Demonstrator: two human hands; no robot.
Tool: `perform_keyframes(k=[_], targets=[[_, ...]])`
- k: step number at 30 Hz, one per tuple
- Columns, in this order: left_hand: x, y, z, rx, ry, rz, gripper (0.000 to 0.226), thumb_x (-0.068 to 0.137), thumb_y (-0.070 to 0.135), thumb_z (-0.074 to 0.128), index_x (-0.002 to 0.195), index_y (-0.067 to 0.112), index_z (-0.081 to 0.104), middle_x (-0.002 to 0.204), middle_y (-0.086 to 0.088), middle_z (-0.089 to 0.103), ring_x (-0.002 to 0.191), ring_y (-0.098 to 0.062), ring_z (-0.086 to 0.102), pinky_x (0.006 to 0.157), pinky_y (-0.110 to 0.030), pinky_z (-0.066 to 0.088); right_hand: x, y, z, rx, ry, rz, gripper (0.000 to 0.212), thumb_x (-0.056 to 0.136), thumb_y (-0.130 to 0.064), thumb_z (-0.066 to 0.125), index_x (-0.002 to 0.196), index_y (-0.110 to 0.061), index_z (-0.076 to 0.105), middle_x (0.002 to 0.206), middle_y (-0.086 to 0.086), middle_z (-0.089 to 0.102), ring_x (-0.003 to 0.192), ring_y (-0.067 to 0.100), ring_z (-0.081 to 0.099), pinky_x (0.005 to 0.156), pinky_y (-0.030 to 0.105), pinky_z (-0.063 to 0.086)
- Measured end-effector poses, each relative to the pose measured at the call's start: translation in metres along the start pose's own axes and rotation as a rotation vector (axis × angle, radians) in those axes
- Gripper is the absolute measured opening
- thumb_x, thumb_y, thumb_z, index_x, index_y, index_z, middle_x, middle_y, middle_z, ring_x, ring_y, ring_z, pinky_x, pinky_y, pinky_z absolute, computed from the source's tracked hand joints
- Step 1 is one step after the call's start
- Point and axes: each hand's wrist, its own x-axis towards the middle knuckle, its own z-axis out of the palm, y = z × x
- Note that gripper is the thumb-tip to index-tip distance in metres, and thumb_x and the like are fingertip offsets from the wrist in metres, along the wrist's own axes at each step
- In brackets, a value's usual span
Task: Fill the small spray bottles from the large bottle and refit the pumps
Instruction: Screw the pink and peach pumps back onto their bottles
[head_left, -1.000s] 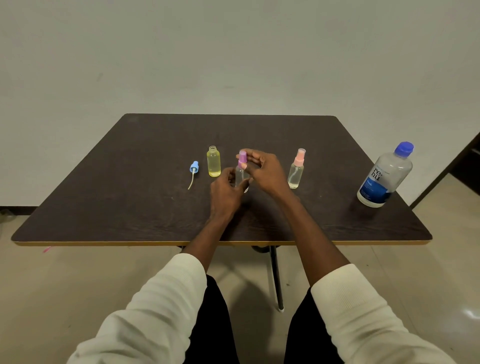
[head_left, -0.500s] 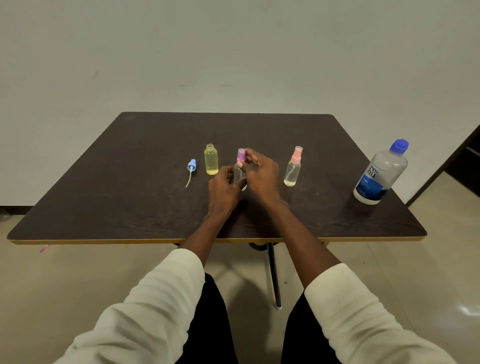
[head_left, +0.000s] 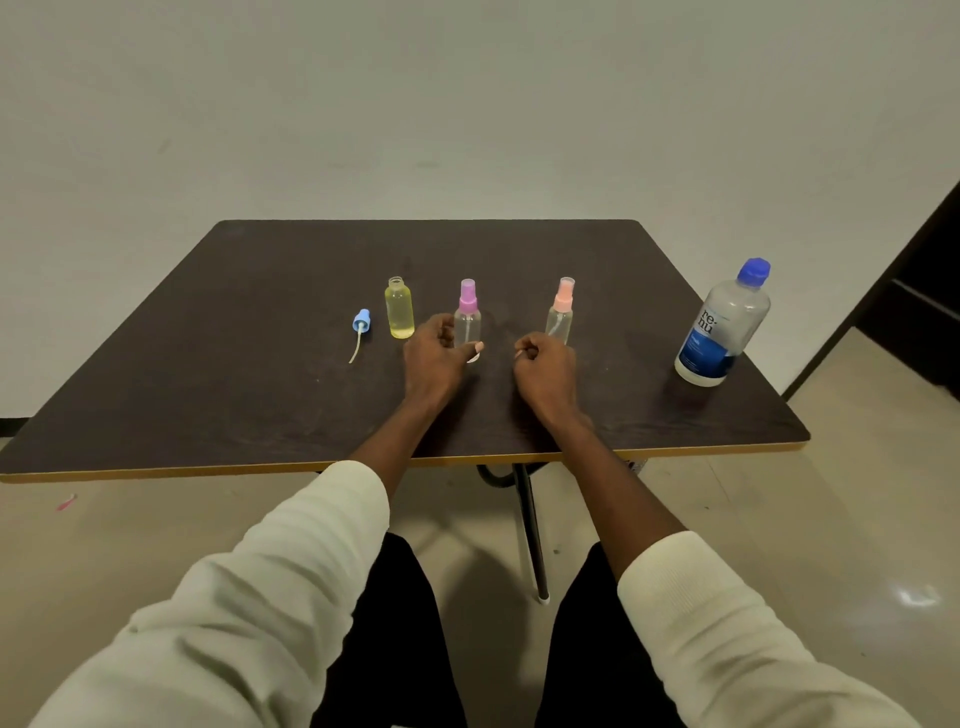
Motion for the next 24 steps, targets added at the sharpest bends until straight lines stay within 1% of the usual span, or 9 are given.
perform_keyframes(k=[2, 4, 9, 14, 16, 18, 20, 22, 24], targets=[[0.005, 0.005, 0.008, 0.004, -0.02, 0.013, 0.03, 0.078, 0.015, 0.082, 0.105, 0.015, 0.068, 0.092, -0.001, 0.071, 0.087, -0.018, 0.068, 0.082, -0.036, 0.057, 0.001, 0.002, 0.001, -0.013, 0.008, 0.02, 0.016, 0.09, -0.006, 0.057, 0.098, -0.009, 0.071, 0.096, 0.004, 0.07, 0.089, 0.013, 0.061, 0.088, 0.027, 0.049], [0.01, 0.008, 0.02, 0.001, -0.04, 0.023, 0.034, 0.078, 0.013, 0.081, 0.11, 0.012, 0.069, 0.096, -0.003, 0.073, 0.088, -0.019, 0.069, 0.084, -0.038, 0.057, 0.002, 0.004, 0.001, -0.019, 0.002, 0.024, 0.017, 0.09, -0.005, 0.058, 0.1, -0.008, 0.071, 0.098, 0.006, 0.07, 0.092, 0.015, 0.062, 0.087, 0.025, 0.047], [0.017, 0.012, 0.043, 0.003, -0.042, 0.053, 0.035, 0.085, 0.014, 0.076, 0.118, 0.01, 0.066, 0.105, -0.004, 0.071, 0.095, -0.016, 0.066, 0.087, -0.031, 0.054, 0.003, 0.008, -0.002, 0.028, 0.004, 0.043, 0.017, 0.089, -0.003, 0.057, 0.097, -0.008, 0.071, 0.095, 0.005, 0.071, 0.091, 0.015, 0.063, 0.085, 0.023, 0.047], [0.016, 0.007, 0.045, -0.029, -0.026, 0.081, 0.033, 0.083, 0.015, 0.077, 0.115, 0.014, 0.067, 0.097, 0.004, 0.069, 0.09, -0.012, 0.065, 0.081, -0.025, 0.053, 0.005, 0.009, -0.002, 0.026, -0.002, 0.042, 0.017, 0.089, -0.003, 0.057, 0.096, -0.01, 0.071, 0.094, 0.004, 0.07, 0.089, 0.013, 0.062, 0.083, 0.021, 0.046], [0.015, 0.007, 0.044, -0.038, -0.02, 0.06, 0.033, 0.083, 0.014, 0.078, 0.113, 0.014, 0.064, 0.097, 0.004, 0.066, 0.089, -0.01, 0.062, 0.078, -0.018, 0.05, 0.005, 0.009, -0.002, 0.027, -0.001, 0.048, 0.017, 0.089, -0.003, 0.058, 0.097, -0.01, 0.071, 0.095, 0.004, 0.07, 0.09, 0.013, 0.063, 0.082, 0.02, 0.045], [0.013, 0.006, 0.039, -0.037, 0.039, 0.039, 0.036, 0.084, 0.013, 0.077, 0.117, 0.011, 0.061, 0.1, 0.001, 0.063, 0.089, -0.008, 0.059, 0.072, -0.01, 0.046, 0.004, 0.009, -0.003, 0.032, 0.015, 0.035, 0.018, 0.089, -0.003, 0.057, 0.097, -0.01, 0.071, 0.094, 0.003, 0.071, 0.088, 0.012, 0.063, 0.08, 0.018, 0.044], [0.009, 0.005, 0.028, -0.058, 0.113, 0.049, 0.031, 0.088, 0.011, 0.072, 0.117, 0.009, 0.062, 0.097, 0.002, 0.063, 0.085, -0.005, 0.059, 0.069, -0.006, 0.047, 0.002, 0.005, -0.004, 0.035, 0.034, -0.006, 0.017, 0.09, -0.005, 0.057, 0.096, -0.011, 0.071, 0.091, 0.001, 0.07, 0.084, 0.009, 0.062, 0.077, 0.017, 0.045], [0.003, 0.002, 0.01, -0.073, 0.195, 0.085, 0.016, 0.091, 0.008, 0.067, 0.106, 0.011, 0.065, 0.086, 0.008, 0.062, 0.076, -0.001, 0.058, 0.067, -0.004, 0.045, -0.002, 0.0, -0.004, 0.029, 0.022, -0.085, 0.017, 0.092, -0.006, 0.056, 0.1, -0.011, 0.07, 0.091, -0.003, 0.068, 0.082, 0.005, 0.06, 0.073, 0.01, 0.044], [0.002, -0.004, -0.016, -0.077, 0.295, 0.118, 0.008, 0.092, 0.008, 0.065, 0.095, 0.015, 0.065, 0.079, 0.011, 0.061, 0.07, 0.0, 0.058, 0.064, -0.005, 0.045, -0.008, -0.007, 0.001, 0.026, 0.007, -0.184, 0.017, 0.093, -0.007, 0.057, 0.104, -0.009, 0.069, 0.093, -0.003, 0.066, 0.082, 0.004, 0.058, 0.07, 0.005, 0.04]])
